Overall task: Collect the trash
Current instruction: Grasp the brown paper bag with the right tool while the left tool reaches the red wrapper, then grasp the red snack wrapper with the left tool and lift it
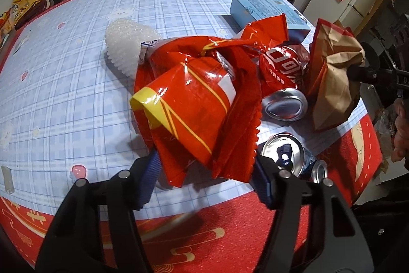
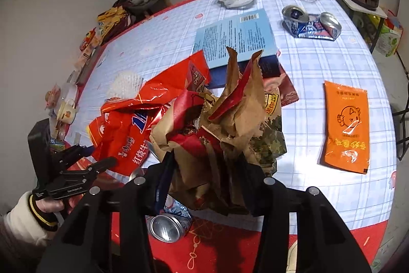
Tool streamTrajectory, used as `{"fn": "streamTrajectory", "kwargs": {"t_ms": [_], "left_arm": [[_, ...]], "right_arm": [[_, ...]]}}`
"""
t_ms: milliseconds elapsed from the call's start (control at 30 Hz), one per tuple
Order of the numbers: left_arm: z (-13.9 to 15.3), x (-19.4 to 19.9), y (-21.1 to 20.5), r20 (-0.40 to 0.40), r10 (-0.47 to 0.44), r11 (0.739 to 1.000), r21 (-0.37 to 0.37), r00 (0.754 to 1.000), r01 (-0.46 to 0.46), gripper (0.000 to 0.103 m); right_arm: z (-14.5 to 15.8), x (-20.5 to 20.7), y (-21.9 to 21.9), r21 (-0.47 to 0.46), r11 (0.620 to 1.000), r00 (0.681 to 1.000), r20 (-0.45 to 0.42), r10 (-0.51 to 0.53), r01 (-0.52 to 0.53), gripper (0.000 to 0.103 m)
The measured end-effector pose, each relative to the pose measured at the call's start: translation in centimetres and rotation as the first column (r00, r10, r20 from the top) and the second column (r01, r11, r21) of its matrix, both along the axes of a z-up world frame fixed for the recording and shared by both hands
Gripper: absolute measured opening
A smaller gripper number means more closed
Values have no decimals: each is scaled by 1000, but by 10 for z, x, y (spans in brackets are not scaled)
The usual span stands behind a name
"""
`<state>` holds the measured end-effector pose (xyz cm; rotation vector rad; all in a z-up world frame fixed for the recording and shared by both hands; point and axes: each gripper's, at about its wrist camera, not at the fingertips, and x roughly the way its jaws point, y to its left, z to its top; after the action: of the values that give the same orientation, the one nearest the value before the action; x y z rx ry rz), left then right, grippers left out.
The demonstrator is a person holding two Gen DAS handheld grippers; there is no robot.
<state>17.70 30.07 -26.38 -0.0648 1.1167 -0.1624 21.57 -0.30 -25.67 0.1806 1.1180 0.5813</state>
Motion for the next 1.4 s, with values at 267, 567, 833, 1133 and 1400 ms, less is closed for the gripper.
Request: {"fn": "streamTrajectory", "kwargs": {"t_ms": [267,567,833,1133,1400], "left_arm": [[5,3,0,31,22,1000,-20,999,-21,84],[25,-4,19,84,59,997,-54,995,-55,96],[19,25,9,80,11,1000,-27,997,-8,97],[0,38,-13,33,-75,997,14,997,75,97],[-12,41,-14,-5,-37,999,-11,999,37,92]], "right_arm": [[2,-5,-9,-20,1000,1000,8,-16,16,46],[5,-5,-18,-18,999,999,16,-46,46,46],[5,-6,-16,-17,999,999,14,-46,46,46],[6,-8,-24,-18,997,997,11,-73,73,47],[4,-9,-24,-15,997,997,3,-78,78,47]]}}
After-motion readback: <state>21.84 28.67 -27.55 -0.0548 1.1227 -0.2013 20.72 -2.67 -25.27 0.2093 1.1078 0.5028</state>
